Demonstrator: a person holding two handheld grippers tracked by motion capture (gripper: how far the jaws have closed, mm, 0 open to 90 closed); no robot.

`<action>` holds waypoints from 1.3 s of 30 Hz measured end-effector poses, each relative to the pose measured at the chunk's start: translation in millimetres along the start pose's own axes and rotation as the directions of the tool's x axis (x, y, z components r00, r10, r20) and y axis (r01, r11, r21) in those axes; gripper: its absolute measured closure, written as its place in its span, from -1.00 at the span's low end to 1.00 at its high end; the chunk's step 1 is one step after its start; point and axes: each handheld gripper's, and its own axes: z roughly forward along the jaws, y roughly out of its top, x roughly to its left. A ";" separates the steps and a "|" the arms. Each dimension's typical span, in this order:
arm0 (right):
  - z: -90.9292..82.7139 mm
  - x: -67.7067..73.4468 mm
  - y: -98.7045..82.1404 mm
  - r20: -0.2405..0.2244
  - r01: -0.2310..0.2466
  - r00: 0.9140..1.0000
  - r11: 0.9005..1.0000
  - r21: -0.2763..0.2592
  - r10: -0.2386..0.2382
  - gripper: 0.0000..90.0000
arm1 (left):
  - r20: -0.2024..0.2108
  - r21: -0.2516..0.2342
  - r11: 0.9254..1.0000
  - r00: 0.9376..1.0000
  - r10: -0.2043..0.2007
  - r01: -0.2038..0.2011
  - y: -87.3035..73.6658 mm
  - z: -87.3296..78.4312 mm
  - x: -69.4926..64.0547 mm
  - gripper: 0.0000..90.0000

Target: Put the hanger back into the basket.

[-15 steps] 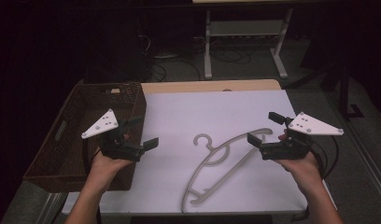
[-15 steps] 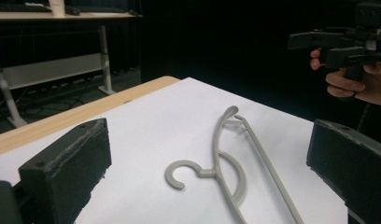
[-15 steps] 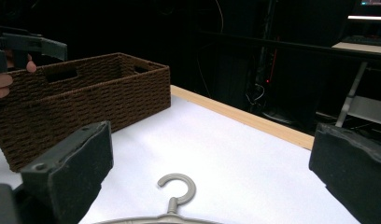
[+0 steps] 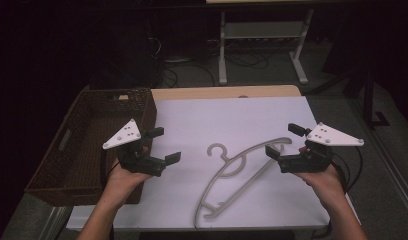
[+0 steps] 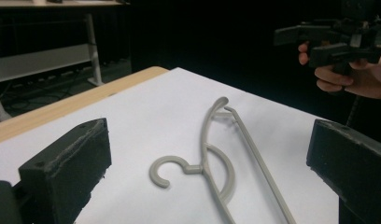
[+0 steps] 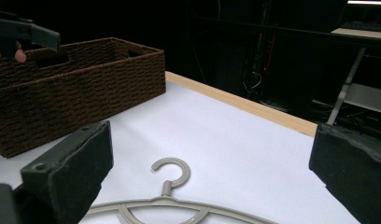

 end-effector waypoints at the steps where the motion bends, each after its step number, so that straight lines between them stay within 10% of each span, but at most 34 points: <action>1: 0.2 -0.8 -1.2 0.001 -0.002 1.000 1.000 0.004 0.002 -1.00 | 0.004 0.004 1.000 1.000 -0.002 0.002 -1.1 1.9 -0.3 -1.00; 39: -2.8 0.4 -56.2 0.040 -0.026 0.999 0.996 0.085 0.023 -1.00 | 0.081 0.139 0.990 0.997 -0.018 0.007 -31.3 68.3 -9.0 -1.00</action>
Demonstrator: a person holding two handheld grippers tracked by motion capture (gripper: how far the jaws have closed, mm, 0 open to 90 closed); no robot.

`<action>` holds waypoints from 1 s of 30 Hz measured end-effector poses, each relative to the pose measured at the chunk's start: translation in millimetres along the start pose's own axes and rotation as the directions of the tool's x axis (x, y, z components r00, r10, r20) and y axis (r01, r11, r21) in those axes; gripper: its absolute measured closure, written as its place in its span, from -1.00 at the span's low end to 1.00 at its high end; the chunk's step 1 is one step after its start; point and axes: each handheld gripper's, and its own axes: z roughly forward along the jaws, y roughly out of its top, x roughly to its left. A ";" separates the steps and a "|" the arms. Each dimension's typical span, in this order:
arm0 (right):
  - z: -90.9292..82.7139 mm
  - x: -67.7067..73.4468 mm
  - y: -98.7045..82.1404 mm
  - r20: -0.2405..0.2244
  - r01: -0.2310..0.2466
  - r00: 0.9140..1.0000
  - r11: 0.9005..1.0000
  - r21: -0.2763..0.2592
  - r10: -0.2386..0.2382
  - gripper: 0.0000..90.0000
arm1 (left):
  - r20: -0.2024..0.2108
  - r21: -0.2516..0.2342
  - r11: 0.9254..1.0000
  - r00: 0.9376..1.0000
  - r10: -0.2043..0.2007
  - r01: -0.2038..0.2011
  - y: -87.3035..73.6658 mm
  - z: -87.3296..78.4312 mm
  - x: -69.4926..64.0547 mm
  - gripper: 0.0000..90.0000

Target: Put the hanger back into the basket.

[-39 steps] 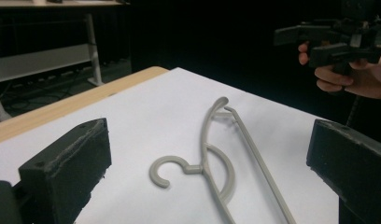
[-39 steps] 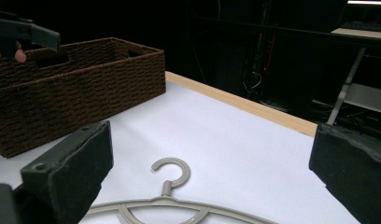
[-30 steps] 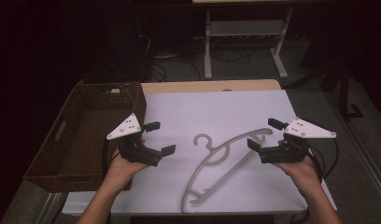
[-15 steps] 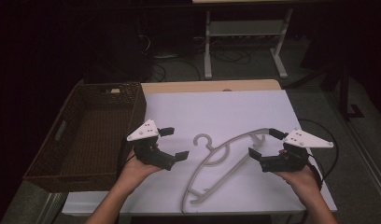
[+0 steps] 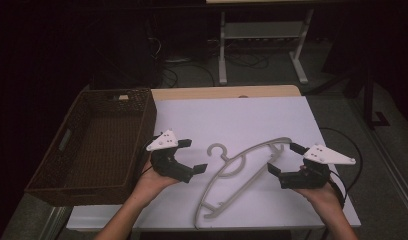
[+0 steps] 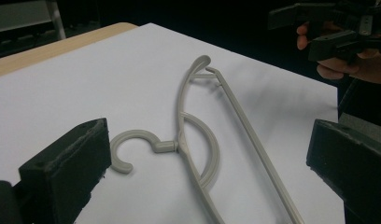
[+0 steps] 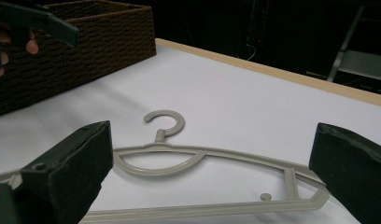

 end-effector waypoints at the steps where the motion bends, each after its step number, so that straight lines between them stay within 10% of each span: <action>1: 0.2 0.4 -0.2 -0.001 0.001 1.000 1.000 0.000 -0.001 -1.00 | -0.003 0.001 1.000 1.000 0.002 -0.002 -0.1 1.2 0.1 -1.00; 22: 0.1 -1.7 -3.1 0.005 -0.011 1.000 1.000 0.013 0.011 -1.00 | 0.001 0.104 0.995 1.000 0.008 -0.008 -4.5 45.7 1.5 -0.99; 30: 0.5 -2.8 -3.6 0.007 -0.004 1.000 1.000 0.012 0.004 -1.00 | 0.001 0.175 0.984 1.000 0.008 -0.008 -9.8 62.4 -1.1 -0.70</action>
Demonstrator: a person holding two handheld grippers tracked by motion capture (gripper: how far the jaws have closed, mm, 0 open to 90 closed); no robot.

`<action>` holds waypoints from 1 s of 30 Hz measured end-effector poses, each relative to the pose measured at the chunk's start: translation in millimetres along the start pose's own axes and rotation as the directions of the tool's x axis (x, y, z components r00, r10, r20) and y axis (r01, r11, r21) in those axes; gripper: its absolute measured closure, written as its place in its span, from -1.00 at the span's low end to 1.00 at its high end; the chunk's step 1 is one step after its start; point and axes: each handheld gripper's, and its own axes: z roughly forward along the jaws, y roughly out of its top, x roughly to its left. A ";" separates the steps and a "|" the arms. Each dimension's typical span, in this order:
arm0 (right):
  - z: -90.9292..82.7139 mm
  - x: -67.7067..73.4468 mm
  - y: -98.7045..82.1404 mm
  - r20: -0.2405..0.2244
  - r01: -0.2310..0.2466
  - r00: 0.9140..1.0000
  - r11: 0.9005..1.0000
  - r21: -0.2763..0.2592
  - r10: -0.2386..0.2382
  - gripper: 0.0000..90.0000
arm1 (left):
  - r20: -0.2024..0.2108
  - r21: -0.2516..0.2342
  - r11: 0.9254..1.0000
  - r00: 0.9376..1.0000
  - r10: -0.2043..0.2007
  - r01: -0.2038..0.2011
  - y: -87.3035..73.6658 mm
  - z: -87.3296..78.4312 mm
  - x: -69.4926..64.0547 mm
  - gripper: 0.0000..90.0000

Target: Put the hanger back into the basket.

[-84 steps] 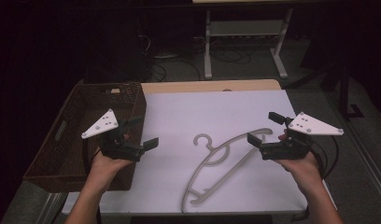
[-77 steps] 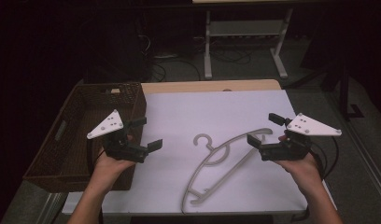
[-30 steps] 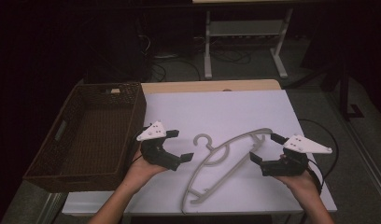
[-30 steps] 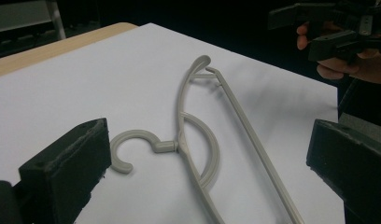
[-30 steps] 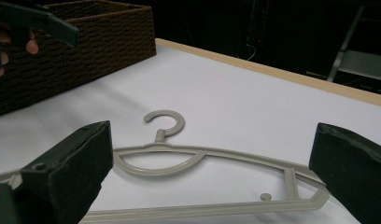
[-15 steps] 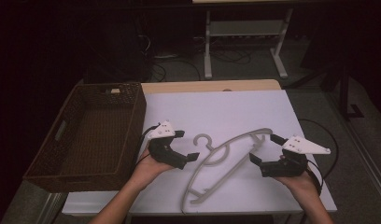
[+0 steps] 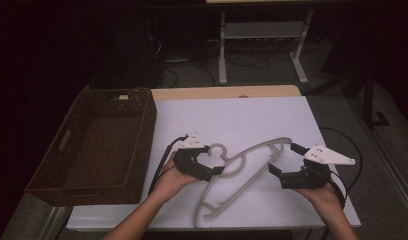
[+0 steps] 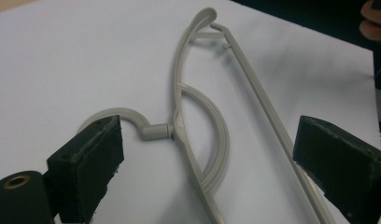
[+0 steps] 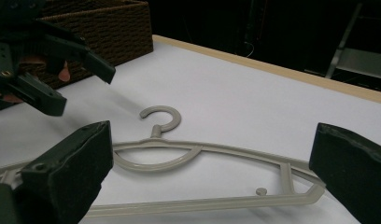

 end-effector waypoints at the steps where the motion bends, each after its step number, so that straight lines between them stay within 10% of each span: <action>1: 0.0 0.0 0.0 0.000 0.000 1.000 1.000 0.000 0.000 -1.00 | 0.004 0.006 1.000 1.000 -0.003 0.003 -1.1 1.3 -0.7 -0.70; 17: 1.8 0.2 -0.7 -0.003 0.010 1.000 1.000 0.011 -0.010 -1.00 | -0.027 0.164 0.986 1.000 0.000 0.005 -24.0 22.9 -10.4 0.13; 30: 2.6 0.6 -0.9 -0.004 0.011 1.000 1.000 0.011 -0.011 -1.00 | -0.063 0.243 0.970 0.998 0.024 -0.008 -30.7 29.7 -13.1 0.43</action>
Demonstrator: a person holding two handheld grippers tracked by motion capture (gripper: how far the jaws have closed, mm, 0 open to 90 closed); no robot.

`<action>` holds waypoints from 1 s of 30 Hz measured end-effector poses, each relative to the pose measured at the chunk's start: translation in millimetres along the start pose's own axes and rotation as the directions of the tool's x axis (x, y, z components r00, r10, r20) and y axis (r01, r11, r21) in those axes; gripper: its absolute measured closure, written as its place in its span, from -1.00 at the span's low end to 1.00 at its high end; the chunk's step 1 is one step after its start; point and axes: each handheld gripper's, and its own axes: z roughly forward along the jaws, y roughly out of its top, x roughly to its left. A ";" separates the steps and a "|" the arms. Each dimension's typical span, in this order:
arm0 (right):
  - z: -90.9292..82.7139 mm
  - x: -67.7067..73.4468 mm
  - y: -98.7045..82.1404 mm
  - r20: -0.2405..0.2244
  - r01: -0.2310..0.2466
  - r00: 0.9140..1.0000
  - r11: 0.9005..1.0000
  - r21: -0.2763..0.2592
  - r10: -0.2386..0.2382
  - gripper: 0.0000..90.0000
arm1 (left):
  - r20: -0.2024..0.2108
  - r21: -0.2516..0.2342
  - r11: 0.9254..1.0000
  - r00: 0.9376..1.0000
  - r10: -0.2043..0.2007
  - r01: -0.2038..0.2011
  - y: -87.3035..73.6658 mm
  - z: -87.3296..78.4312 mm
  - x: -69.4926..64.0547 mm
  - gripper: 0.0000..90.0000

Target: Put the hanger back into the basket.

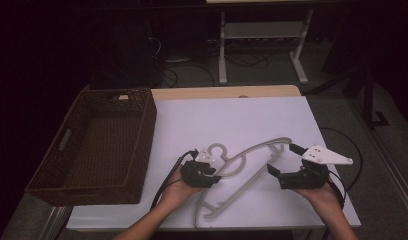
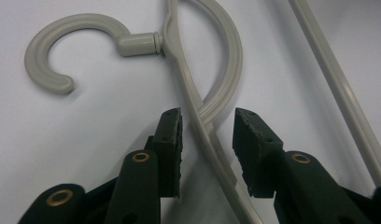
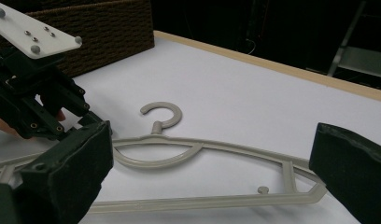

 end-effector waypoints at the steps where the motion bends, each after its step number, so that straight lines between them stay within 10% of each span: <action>1: 0.1 0.0 0.0 0.000 0.000 1.000 1.000 0.000 0.000 -1.00 | -0.001 0.002 1.000 1.000 0.001 -0.001 -0.2 0.4 -0.2 0.46; 19: 0.0 0.6 0.0 -0.004 -0.002 1.000 1.000 0.004 0.002 -1.00 | -0.051 0.017 1.000 0.998 0.022 -0.021 2.7 1.6 0.9 0.66; 30: 0.7 0.8 -0.3 -0.007 -0.010 1.000 1.000 0.010 0.010 -1.00 | -0.073 0.003 1.000 0.997 0.005 -0.005 6.2 1.6 29.8 0.75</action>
